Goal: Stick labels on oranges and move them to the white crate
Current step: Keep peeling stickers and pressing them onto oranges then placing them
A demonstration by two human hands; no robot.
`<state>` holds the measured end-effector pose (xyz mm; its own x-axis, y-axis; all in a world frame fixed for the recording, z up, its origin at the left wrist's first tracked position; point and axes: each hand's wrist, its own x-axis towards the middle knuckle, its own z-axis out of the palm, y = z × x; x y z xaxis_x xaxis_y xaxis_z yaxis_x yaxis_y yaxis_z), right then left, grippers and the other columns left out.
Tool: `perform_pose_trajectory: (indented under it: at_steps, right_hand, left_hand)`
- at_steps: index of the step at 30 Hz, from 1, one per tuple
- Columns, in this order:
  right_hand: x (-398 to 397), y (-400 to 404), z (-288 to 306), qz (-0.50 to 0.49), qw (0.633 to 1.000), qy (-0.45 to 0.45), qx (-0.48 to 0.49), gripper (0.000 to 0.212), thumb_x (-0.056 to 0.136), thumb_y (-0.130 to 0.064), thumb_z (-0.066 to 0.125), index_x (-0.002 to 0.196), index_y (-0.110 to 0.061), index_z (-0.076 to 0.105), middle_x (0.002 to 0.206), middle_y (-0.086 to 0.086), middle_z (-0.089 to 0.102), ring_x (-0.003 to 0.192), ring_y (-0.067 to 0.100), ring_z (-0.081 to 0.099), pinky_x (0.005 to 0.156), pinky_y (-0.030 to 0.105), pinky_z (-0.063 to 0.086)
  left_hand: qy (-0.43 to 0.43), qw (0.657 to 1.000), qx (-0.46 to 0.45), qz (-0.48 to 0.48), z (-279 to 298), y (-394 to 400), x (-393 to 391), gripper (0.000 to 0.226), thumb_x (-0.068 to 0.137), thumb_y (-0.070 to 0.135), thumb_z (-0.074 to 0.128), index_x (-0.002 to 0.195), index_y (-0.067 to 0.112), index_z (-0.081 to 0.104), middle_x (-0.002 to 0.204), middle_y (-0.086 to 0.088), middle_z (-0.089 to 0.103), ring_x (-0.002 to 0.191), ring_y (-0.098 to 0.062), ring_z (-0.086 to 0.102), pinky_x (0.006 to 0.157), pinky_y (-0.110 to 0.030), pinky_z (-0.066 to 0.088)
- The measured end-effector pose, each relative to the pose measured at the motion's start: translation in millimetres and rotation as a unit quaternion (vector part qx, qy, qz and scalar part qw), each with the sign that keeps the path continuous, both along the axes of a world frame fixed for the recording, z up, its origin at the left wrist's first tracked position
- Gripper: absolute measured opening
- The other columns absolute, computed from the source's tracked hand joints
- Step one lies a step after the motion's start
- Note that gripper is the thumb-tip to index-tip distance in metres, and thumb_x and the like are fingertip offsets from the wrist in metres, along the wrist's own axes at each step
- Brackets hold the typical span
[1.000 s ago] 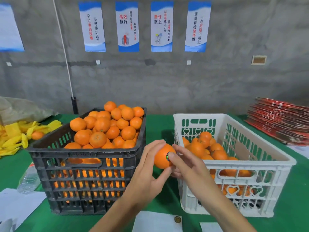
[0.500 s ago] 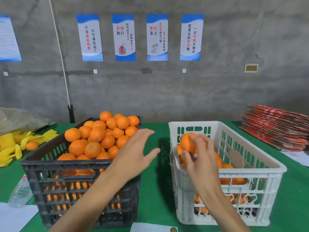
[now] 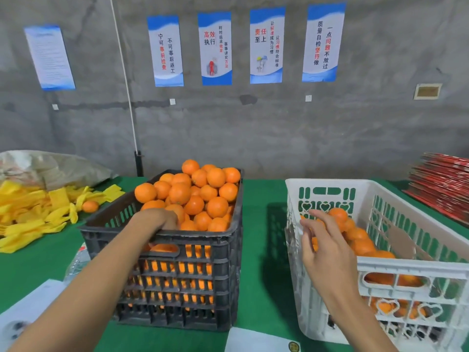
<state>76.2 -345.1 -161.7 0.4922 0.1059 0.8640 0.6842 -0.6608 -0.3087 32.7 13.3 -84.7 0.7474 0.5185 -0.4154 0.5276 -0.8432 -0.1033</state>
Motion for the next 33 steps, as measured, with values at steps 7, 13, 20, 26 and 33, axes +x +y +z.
perform_pose_trajectory:
  at_steps: [7,13,20,26,33]
  right_hand:
    - [-3.5,8.9,-7.6,0.016,1.0,-0.001,-0.012,0.019,0.089,-0.008,0.066,0.106,-0.013,0.074,0.129,0.0,0.065,0.081,0.023,0.067,0.056,0.035,0.055]
    - [-5.3,7.9,-7.5,0.031,0.999,-0.018,-0.021,0.018,0.087,-0.007,0.069,0.104,-0.01,0.075,0.123,0.002,0.068,0.079,0.021,0.067,0.056,0.033,0.055]
    - [-2.2,9.7,-12.2,0.012,0.998,-0.041,-0.051,0.016,0.087,-0.008,0.07,0.101,-0.011,0.076,0.118,0.002,0.07,0.085,0.021,0.068,0.063,0.03,0.052]
    - [-7.7,24.8,-9.5,0.073,0.995,-0.039,-0.053,0.023,0.09,-0.01,0.069,0.113,-0.009,0.073,0.123,0.002,0.069,0.1,0.02,0.068,0.08,0.039,0.058]
    - [-37.3,35.7,-10.4,0.212,0.976,-0.03,0.038,0.069,0.099,-0.043,0.06,0.156,-0.013,0.032,0.152,-0.005,0.048,0.13,0.011,0.056,0.105,0.028,0.047]
  left_hand:
    - [0.076,0.995,-0.051,0.041,1.1,5.0,2.3,0.068,0.075,0.046,0.078,0.134,0.017,0.063,0.127,-0.01,0.066,0.106,-0.027,0.07,0.093,-0.043,0.059]
    - [0.055,0.996,-0.052,0.049,1.0,4.2,2.0,0.103,0.052,0.049,0.088,0.145,0.023,0.052,0.141,-0.009,0.053,0.109,-0.034,0.063,0.085,-0.046,0.06]
    - [-0.021,1.0,0.005,-0.007,14.4,-9.4,-6.8,0.041,0.08,0.038,0.079,0.111,0.016,0.065,0.116,-0.008,0.064,0.094,-0.029,0.065,0.074,-0.04,0.059]
    - [-0.52,0.848,-0.021,-0.104,30.8,-57.4,-21.9,0.045,0.089,0.035,0.076,0.131,0.024,0.066,0.126,-0.005,0.068,0.115,-0.025,0.061,0.088,-0.03,0.046]
    - [-0.729,0.573,-0.26,-0.27,-31.2,-177.3,-64.7,0.042,0.092,0.033,0.074,0.133,0.032,0.064,0.144,0.008,0.055,0.135,-0.017,0.052,0.086,-0.023,0.056]
